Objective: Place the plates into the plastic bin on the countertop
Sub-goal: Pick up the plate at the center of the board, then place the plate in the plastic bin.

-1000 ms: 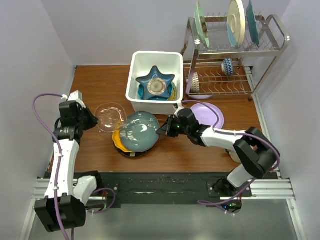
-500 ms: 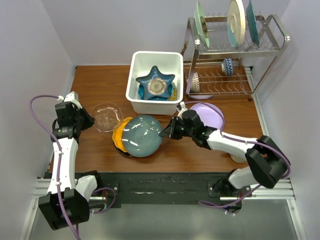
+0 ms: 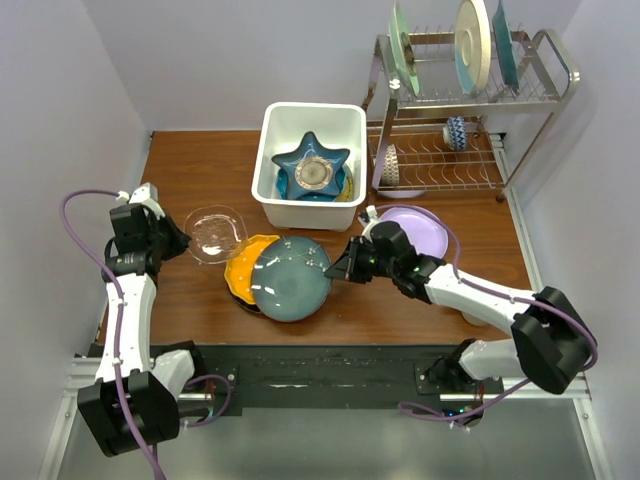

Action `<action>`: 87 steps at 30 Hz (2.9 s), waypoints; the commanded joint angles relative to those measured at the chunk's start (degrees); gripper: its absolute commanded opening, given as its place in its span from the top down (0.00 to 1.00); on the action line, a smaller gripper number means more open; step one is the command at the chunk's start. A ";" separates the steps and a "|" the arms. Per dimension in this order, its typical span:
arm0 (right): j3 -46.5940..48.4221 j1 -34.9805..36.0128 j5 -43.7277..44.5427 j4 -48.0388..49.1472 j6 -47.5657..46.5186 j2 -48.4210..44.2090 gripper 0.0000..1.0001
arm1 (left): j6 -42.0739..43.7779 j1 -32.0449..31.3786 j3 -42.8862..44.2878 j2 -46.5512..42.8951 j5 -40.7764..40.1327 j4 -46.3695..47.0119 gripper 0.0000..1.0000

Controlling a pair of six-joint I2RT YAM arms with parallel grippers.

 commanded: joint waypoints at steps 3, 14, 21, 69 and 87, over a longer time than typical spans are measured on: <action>1.84 0.28 -3.82 7.92 2.61 -4.86 1.00 | 1.14 0.67 -0.37 -0.22 1.97 2.83 1.00; 4.30 0.36 -6.37 8.09 4.02 -6.45 1.00 | 1.14 0.75 -0.46 -0.13 1.71 2.92 1.00; 6.67 0.28 -7.25 8.80 4.54 -6.63 1.00 | 1.14 0.75 -0.46 -0.05 1.45 2.92 1.00; 20.30 -8.95 -8.31 23.21 11.84 5.86 1.00 | 1.49 2.42 -1.07 0.39 4.35 4.32 1.00; 26.36 -13.17 -4.09 25.05 12.10 10.16 1.00 | 1.58 2.42 -1.16 0.74 4.61 4.50 1.00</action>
